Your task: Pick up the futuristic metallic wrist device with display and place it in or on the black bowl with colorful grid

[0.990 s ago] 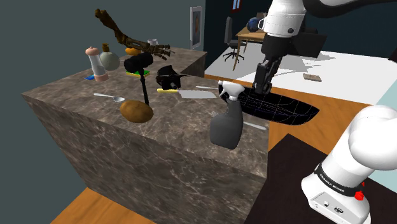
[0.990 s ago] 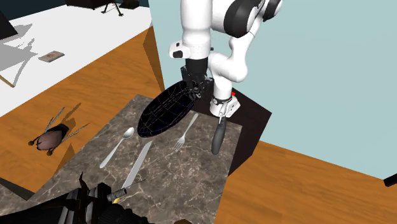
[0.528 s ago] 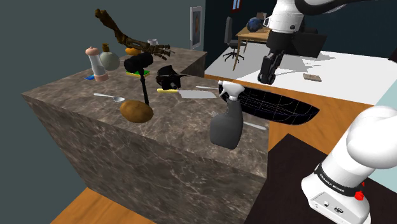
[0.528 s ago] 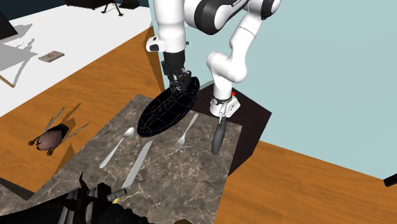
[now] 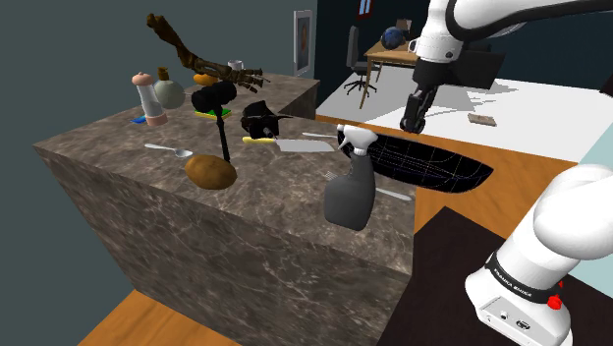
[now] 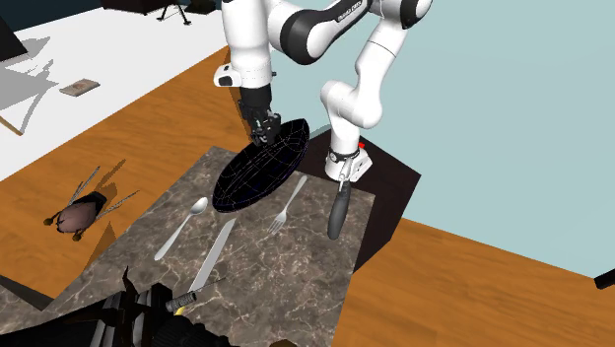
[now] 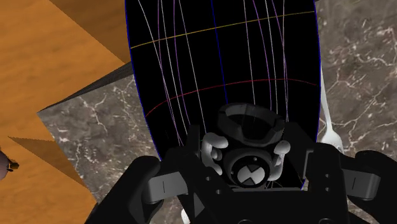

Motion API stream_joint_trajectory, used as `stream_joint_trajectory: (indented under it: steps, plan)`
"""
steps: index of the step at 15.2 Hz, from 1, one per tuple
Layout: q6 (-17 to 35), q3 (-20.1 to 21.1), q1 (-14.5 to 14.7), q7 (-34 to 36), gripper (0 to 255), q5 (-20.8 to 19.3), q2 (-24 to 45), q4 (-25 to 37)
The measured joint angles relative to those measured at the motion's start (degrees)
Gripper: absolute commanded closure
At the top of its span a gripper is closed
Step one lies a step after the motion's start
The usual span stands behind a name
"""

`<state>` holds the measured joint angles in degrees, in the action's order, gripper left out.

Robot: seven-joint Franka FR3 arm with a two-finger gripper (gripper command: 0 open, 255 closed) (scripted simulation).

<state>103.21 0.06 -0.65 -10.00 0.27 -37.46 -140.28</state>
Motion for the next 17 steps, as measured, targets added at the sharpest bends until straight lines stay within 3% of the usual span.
stream_joint_trajectory:
  steps: [7, 14, 15, 17]
  plan:
    - [5.43, -0.08, -0.04, -0.12, 255, -0.04, 0.23, -5.19]
    - [6.17, -0.05, -0.02, -0.09, 255, -0.02, 0.39, -5.75]
    - [6.17, -0.05, -0.02, -0.09, 0, -0.02, 0.39, -5.75]
    - [6.18, -0.05, -0.02, -0.09, 0, -0.02, 0.39, -5.75]
